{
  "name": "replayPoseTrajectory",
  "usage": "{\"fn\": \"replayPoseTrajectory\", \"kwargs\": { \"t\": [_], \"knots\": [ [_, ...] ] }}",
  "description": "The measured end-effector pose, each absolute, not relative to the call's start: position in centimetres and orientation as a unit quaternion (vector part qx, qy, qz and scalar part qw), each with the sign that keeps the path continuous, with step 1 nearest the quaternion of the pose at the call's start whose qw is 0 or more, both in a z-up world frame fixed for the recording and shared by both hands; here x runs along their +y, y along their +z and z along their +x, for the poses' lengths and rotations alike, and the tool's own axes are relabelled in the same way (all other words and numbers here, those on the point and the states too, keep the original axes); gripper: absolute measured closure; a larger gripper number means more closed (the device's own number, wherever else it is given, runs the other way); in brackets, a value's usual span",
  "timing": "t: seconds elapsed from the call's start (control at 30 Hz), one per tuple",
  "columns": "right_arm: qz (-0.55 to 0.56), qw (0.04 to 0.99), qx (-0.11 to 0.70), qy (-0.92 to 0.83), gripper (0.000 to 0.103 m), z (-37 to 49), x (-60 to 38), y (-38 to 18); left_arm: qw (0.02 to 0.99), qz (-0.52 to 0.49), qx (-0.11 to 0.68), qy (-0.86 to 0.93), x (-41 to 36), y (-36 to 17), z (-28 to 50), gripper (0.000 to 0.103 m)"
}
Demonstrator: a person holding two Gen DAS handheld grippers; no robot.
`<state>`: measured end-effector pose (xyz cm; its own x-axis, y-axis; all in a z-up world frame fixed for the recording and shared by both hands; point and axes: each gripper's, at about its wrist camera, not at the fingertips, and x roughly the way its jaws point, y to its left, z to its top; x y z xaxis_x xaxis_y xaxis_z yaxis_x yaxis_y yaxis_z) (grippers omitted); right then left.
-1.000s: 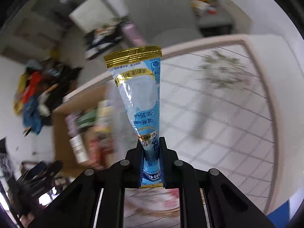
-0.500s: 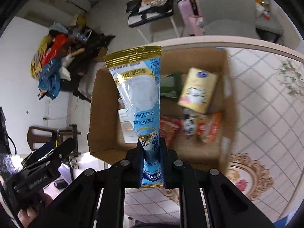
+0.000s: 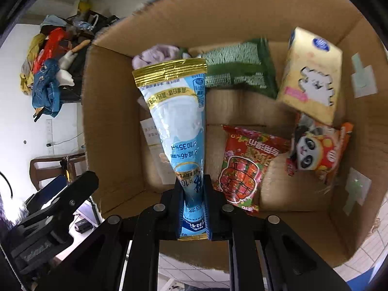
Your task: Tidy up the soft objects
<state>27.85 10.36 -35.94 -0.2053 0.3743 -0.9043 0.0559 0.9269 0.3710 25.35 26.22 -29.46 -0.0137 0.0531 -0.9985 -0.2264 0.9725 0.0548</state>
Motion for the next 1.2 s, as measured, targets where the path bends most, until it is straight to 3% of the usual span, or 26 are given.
{"fn": "replayPoseTrajectory", "kwargs": {
  "t": [0.17, 0.27, 0.33, 0.53, 0.8, 0.87, 0.93, 1.2],
  "knots": [
    [0.131, 0.601, 0.778, 0.124, 0.084, 28.7, 11.2, -38.3, 0.698, -0.06, 0.708, 0.09, 26.0, -30.0, 26.0, 0.003],
    [0.118, 0.601, 0.78, 0.125, 0.062, 28.6, 11.5, -38.7, 0.699, -0.059, 0.708, 0.085, 25.7, -29.8, 26.1, 0.003],
    [0.103, 0.613, 0.774, 0.117, 0.04, 28.4, 11.2, -38.2, 0.7, -0.059, 0.706, 0.083, 25.6, -29.6, 26.1, 0.003],
    [0.065, 0.657, 0.746, 0.088, 0.026, 27.5, 9.9, -35.9, 0.706, -0.064, 0.702, 0.069, 24.9, -28.7, 25.7, 0.003],
    [0.016, 0.705, 0.708, 0.035, 0.023, 27.0, 6.2, -31.7, 0.721, -0.07, 0.688, 0.051, 22.6, -26.7, 24.2, 0.003],
    [0.011, 0.71, 0.704, 0.025, 0.019, 26.9, 5.3, -30.6, 0.725, -0.067, 0.684, 0.045, 22.0, -26.1, 24.0, 0.003],
    [0.008, 0.717, 0.697, 0.022, 0.006, 26.6, 4.5, -29.3, 0.735, -0.058, 0.675, 0.045, 21.5, -25.4, 23.9, 0.003],
    [0.002, 0.732, 0.681, 0.01, 0.006, 24.7, 1.4, -25.6, 0.753, -0.06, 0.655, 0.033, 20.3, -22.9, 23.1, 0.001]
  ]
}}
